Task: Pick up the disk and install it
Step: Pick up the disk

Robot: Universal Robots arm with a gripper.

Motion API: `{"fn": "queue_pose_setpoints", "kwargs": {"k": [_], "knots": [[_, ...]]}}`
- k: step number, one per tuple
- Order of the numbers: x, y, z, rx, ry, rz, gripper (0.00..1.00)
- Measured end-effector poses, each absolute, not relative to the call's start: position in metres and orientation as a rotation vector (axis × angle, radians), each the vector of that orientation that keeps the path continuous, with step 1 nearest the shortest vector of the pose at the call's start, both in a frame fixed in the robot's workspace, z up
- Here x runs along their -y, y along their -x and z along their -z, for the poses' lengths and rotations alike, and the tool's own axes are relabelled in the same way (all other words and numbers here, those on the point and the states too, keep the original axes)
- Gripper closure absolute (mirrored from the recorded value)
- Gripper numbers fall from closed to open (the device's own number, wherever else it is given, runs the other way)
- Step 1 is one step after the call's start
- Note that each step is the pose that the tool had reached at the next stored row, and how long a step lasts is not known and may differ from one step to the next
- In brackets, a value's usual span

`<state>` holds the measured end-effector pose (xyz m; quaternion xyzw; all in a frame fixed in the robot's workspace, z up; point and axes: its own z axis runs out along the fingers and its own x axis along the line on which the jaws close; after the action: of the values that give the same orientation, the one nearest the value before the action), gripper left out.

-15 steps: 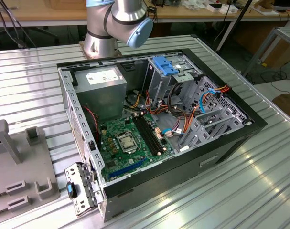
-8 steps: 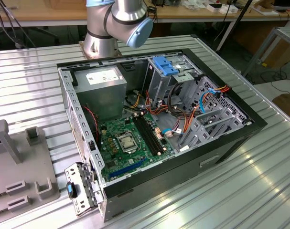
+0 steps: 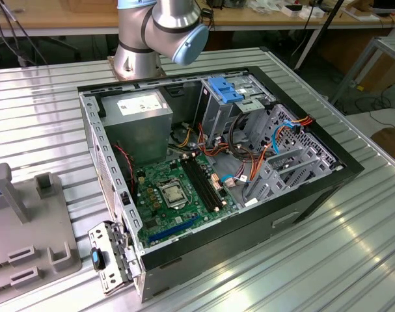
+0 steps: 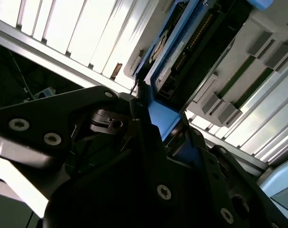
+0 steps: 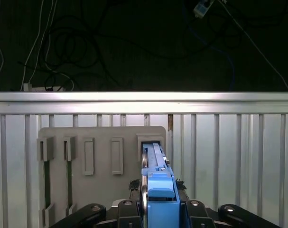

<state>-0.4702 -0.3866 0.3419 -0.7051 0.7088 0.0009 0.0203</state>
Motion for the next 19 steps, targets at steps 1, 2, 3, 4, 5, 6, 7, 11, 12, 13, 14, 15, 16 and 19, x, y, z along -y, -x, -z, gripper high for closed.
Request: {"fn": "queue_pose_setpoints", "kwargs": {"k": [1,2,3,4,5,6,7,11,12,13,14,15,16,19], "knots": [[0.387,0.47,-0.344,-2.199,2.187,-0.003,0.63],[0.387,0.47,-0.346,-2.199,2.187,-0.003,0.63],[0.387,0.47,-0.347,-2.199,2.187,-0.003,0.63],[0.387,0.47,-0.349,-2.199,2.187,-0.003,0.63],[0.387,0.47,-0.351,-2.199,2.187,-0.003,0.63],[0.387,0.47,-0.352,-2.198,2.187,-0.003,0.63],[0.387,0.47,-0.353,-2.198,2.187,-0.003,0.63],[0.387,0.47,-0.359,-2.198,2.187,-0.003,0.63],[0.387,0.47,-0.362,-2.199,2.187,-0.003,0.63],[0.387,0.47,-0.365,-2.199,2.187,-0.003,0.63],[0.387,0.47,-0.366,-2.199,2.187,-0.003,0.63],[0.387,0.47,-0.368,-2.199,2.187,-0.003,0.63],[0.387,0.47,-0.371,-2.198,2.187,-0.003,0.63],[0.387,0.47,-0.38,-2.198,2.187,-0.003,0.63]]}}
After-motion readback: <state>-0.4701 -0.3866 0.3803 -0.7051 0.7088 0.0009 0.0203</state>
